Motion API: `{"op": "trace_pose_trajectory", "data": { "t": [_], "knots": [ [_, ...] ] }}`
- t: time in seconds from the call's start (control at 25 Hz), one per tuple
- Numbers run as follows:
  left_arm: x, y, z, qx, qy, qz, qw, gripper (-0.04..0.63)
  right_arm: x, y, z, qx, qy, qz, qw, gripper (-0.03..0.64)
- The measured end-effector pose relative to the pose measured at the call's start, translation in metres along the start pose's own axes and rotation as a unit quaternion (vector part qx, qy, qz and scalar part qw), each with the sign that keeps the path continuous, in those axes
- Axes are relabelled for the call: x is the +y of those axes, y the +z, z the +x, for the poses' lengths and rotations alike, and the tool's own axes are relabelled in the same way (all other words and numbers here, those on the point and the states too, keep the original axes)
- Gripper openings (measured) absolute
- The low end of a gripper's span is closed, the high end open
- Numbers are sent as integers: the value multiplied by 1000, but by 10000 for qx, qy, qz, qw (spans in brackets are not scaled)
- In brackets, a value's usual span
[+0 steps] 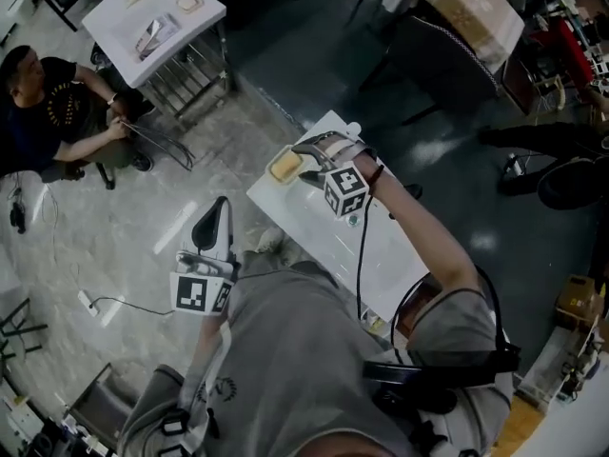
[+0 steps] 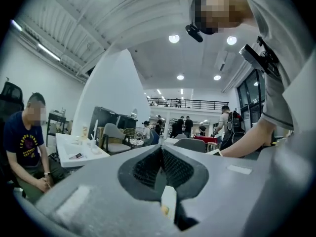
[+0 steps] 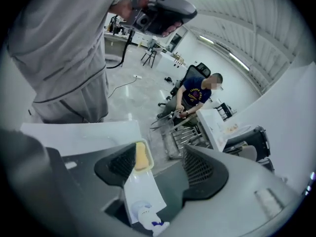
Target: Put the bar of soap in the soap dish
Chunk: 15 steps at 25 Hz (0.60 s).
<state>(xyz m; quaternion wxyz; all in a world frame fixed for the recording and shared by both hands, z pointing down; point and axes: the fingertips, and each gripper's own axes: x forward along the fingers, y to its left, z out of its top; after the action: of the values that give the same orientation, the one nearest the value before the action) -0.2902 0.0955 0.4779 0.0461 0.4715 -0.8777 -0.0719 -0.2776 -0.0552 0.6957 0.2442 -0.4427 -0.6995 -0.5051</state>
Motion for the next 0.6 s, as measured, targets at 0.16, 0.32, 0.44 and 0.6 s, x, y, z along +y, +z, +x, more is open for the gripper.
{"op": "trace_pose_trajectory", "data": {
  "t": [0.16, 0.32, 0.44, 0.6],
  "knots": [
    [-18, 6, 33, -77, -631, 57, 9980, -3, -19, -8, -48, 133, -694, 618, 9956, 295],
    [-34, 8, 58, -73, -1069, 103, 9942, -3, -19, -20, -95, 257, -1267, 1238, 9839, 285],
    [-52, 11, 76, -95, -1379, 154, 9903, -3, -9, -35, -132, 409, -1716, 1768, 9683, 285],
    [-91, 17, 110, -174, -2089, 244, 9775, -3, 6, -63, -191, 607, -2522, 2668, 9282, 276]
  ]
}}
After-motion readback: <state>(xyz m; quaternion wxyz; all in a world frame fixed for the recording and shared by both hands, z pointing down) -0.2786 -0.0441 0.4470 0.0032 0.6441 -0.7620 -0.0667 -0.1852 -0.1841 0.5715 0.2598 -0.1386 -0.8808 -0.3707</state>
